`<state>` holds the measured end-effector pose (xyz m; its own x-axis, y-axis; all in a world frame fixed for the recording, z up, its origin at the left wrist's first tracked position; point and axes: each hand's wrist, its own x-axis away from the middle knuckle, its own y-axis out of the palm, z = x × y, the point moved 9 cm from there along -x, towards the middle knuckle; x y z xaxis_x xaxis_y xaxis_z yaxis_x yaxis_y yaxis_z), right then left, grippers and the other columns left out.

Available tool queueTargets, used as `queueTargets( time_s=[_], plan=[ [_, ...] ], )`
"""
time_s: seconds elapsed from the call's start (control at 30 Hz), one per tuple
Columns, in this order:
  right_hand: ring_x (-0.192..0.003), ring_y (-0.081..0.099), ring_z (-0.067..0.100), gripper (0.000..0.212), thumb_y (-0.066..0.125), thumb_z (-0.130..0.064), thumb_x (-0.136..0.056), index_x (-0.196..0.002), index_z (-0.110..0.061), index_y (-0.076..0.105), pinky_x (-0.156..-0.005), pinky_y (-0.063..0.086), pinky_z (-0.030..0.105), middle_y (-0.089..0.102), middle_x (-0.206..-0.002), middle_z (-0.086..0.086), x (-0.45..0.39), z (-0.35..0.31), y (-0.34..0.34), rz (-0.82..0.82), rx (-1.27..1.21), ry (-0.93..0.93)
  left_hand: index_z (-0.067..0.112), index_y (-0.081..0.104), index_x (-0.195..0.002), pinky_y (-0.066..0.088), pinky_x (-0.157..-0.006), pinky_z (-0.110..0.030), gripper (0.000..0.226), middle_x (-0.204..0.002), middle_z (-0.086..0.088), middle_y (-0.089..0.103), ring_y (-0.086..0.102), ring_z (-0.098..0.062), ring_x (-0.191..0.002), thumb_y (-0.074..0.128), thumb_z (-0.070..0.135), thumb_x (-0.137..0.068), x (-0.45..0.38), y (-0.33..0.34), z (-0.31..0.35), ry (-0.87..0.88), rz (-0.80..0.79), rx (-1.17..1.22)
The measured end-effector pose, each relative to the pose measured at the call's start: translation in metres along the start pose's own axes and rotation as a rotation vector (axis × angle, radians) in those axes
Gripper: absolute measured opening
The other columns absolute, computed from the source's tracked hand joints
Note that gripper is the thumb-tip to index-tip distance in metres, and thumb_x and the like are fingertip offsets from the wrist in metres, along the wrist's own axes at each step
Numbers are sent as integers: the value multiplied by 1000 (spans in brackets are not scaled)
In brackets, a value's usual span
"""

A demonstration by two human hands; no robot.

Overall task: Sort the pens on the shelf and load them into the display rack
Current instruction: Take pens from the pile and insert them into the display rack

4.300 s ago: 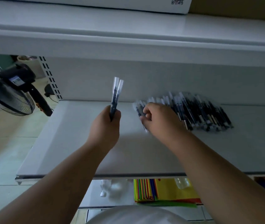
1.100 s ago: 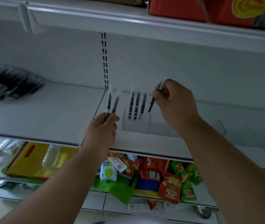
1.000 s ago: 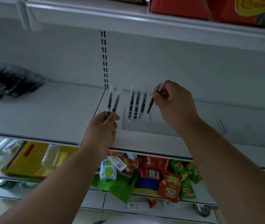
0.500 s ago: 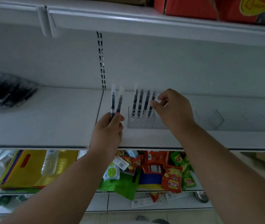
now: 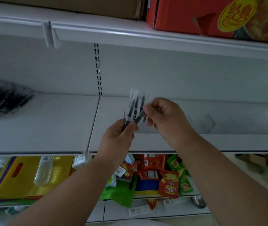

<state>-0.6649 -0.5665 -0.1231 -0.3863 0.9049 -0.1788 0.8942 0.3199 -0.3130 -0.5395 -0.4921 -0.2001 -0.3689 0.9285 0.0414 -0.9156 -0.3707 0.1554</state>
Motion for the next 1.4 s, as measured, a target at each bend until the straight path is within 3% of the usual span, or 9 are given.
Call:
queueTargets(
  time_s=[0.13, 0.27, 0.43, 0.53, 0.67, 0.83, 1.03, 1.4],
  plan=[
    [-56, 59, 7, 17, 58, -20, -97, -85, -8, 63, -51, 43, 17, 67, -69, -4, -5, 3, -39, 221, -23, -8, 9, 65, -85, 22, -49, -29, 25, -54, 4, 36, 27, -13, -49, 51, 24, -100, -7, -10, -8, 0, 70, -31],
    [-65, 64, 13, 13, 58, -28, -96, -84, -24, 59, -62, 54, 30, 68, -80, -3, -12, -5, -70, 406, 206, -111, 21, 66, -72, 21, -52, -32, 31, -53, 5, 37, 28, -14, -49, 52, 24, -99, -7, -14, -12, -12, 108, -21],
    [-67, 54, 2, 13, 56, -31, -98, -89, -22, 58, -58, 39, 12, 57, -75, -15, -20, -11, -62, 347, 452, -195, 16, 64, -76, 21, -52, -30, 28, -53, 4, 36, 26, -13, -49, 52, 21, -100, -6, -10, -9, -1, 113, 6],
    [-66, 51, 1, 14, 56, -30, -98, -89, -19, 56, -58, 39, 18, 53, -75, -16, -24, -13, -54, 308, 552, -240, 15, 64, -75, 21, -51, -29, 29, -53, 4, 36, 26, -13, -48, 52, 20, -100, -7, -12, -12, -16, 135, 19],
    [-69, 52, -2, 13, 56, -31, -98, -88, -22, 55, -59, 38, 16, 54, -76, -18, -31, -12, -48, 256, 615, -244, 12, 63, -78, 20, -51, -30, 28, -53, 3, 35, 26, -13, -48, 51, 20, -101, -7, -12, -15, -27, 138, 31],
    [-69, 56, 6, 19, 58, -33, -96, -85, -18, 55, -58, 44, 25, 61, -75, -7, -41, 5, -37, 176, 670, -192, 10, 62, -78, 20, -51, -29, 28, -53, 2, 34, 25, -13, -47, 51, 20, -102, -5, -12, -16, -34, 134, 22],
    [-63, 49, 2, 25, 58, -34, -95, -79, -19, 47, -52, 32, 21, 55, -71, -7, -49, 7, -37, 189, 658, -133, 11, 63, -77, 20, -52, -29, 27, -54, 2, 35, 25, -14, -48, 51, 19, -101, -6, -11, -16, -33, 124, 5],
    [-62, 45, 2, 25, 58, -31, -96, -79, -16, 47, -50, 29, 21, 52, -69, -6, -56, 4, -33, 102, 703, -96, 10, 62, -77, 18, -52, -30, 27, -54, 2, 32, 24, -13, -48, 51, 19, -101, -5, -7, -15, -45, 83, -6]
  ],
)
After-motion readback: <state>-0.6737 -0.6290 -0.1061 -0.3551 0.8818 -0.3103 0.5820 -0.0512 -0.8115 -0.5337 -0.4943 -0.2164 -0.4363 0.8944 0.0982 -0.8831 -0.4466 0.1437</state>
